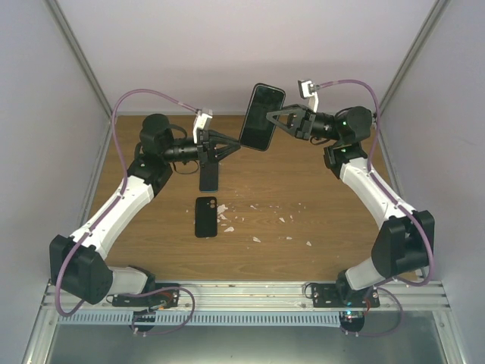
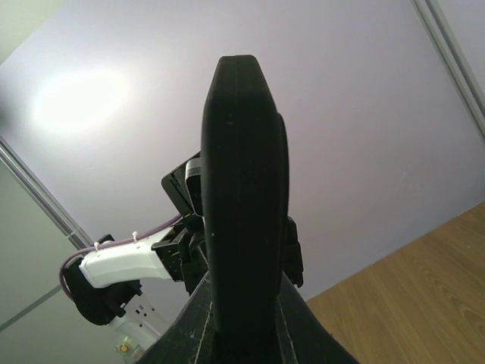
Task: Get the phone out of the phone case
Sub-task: Remove the phone case from the phone.
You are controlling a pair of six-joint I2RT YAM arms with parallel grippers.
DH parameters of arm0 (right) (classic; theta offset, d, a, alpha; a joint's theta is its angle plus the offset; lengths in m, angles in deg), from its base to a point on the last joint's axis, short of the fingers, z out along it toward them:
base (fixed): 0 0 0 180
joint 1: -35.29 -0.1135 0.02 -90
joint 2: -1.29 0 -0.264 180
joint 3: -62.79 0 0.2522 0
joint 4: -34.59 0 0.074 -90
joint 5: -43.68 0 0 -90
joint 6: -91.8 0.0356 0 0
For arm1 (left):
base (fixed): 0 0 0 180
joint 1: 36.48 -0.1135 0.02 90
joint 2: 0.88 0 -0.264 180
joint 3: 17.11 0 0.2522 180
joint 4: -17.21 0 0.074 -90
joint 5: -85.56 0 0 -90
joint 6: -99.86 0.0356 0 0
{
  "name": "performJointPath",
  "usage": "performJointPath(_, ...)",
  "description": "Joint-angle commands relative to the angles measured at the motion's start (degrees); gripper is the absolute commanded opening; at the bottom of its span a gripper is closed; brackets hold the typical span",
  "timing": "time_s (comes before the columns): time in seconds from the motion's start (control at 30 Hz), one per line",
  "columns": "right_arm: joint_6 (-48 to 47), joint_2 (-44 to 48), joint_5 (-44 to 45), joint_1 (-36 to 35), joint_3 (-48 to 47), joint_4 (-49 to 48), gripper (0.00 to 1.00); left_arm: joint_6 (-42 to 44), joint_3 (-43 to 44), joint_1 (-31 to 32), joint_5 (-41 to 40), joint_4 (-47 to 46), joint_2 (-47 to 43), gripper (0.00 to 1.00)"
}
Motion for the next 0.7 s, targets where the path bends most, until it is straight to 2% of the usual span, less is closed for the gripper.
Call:
performJointPath(0.0,4.16,0.73,-0.54,-1.07,-0.14,-7.75,0.01,2.55,1.19,-0.28,-6.89,3.94,1.62,0.14)
performJointPath(0.33,16.24,0.23,0.04,-1.61,2.22,-25.20,0.00,2.48,0.60,-1.86,-9.23,5.93,3.21,0.04)
performJointPath(0.47,16.70,0.43,0.01,-1.88,2.09,-26.27,0.00,1.73,0.54,-2.35,-8.61,5.20,3.58,0.03)
performJointPath(0.53,15.80,0.44,0.05,-1.77,2.17,-25.00,0.00,1.04,0.30,-2.52,-5.81,3.21,3.09,0.07)
performJointPath(0.67,11.64,0.71,0.55,-0.86,1.99,-19.14,0.00,0.27,-0.94,-2.68,0.07,-1.23,-0.24,0.24)
